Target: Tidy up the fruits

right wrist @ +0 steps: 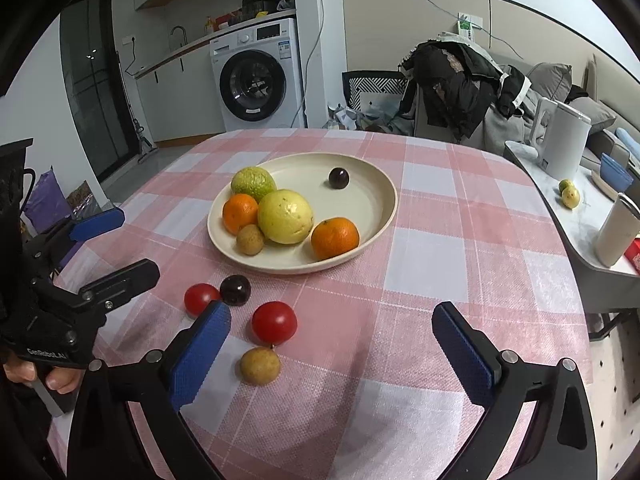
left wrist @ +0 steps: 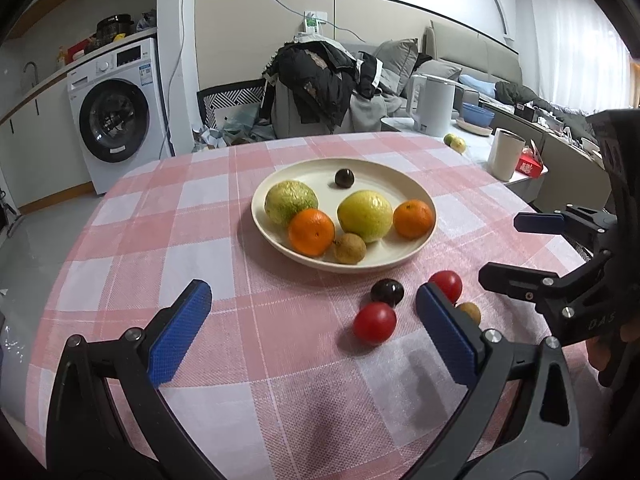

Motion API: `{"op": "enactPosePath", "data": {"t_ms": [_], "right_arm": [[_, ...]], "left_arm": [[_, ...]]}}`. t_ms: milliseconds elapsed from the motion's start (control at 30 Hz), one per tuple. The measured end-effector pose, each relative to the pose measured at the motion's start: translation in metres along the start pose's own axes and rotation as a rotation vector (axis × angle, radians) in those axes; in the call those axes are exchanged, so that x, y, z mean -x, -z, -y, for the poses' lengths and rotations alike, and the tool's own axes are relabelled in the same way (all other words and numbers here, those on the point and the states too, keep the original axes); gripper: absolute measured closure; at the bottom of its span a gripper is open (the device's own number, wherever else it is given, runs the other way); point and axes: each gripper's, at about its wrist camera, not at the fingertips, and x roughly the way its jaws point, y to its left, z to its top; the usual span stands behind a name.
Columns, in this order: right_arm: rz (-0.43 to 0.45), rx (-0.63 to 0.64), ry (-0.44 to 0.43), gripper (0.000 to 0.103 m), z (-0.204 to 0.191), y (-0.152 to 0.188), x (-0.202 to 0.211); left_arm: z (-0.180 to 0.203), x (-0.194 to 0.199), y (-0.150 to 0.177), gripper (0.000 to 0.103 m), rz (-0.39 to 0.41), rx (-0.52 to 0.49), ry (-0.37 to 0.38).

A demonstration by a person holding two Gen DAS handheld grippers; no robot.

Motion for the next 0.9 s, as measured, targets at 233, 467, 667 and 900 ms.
{"op": "enactPosePath", "data": {"t_ms": [233, 467, 667, 900], "right_arm": [[-0.031, 0.006, 0.002, 0.000, 0.001, 0.005, -0.007], [-0.058, -0.002, 0.000, 0.000, 0.001, 0.007, -0.012], [-0.095, 0.032, -0.012, 0.000, -0.006, 0.009, -0.017], [-0.140, 0.058, -0.023, 0.000, -0.014, 0.016, -0.026]], "left_arm": [[-0.003, -0.009, 0.003, 0.001, -0.016, 0.010, 0.000], [-0.006, -0.014, 0.004, 0.001, -0.032, 0.017, 0.003], [-0.007, -0.016, 0.004, 0.001, -0.035, 0.017, 0.005], [-0.009, -0.022, 0.006, 0.001, -0.046, 0.019, 0.012]]}}
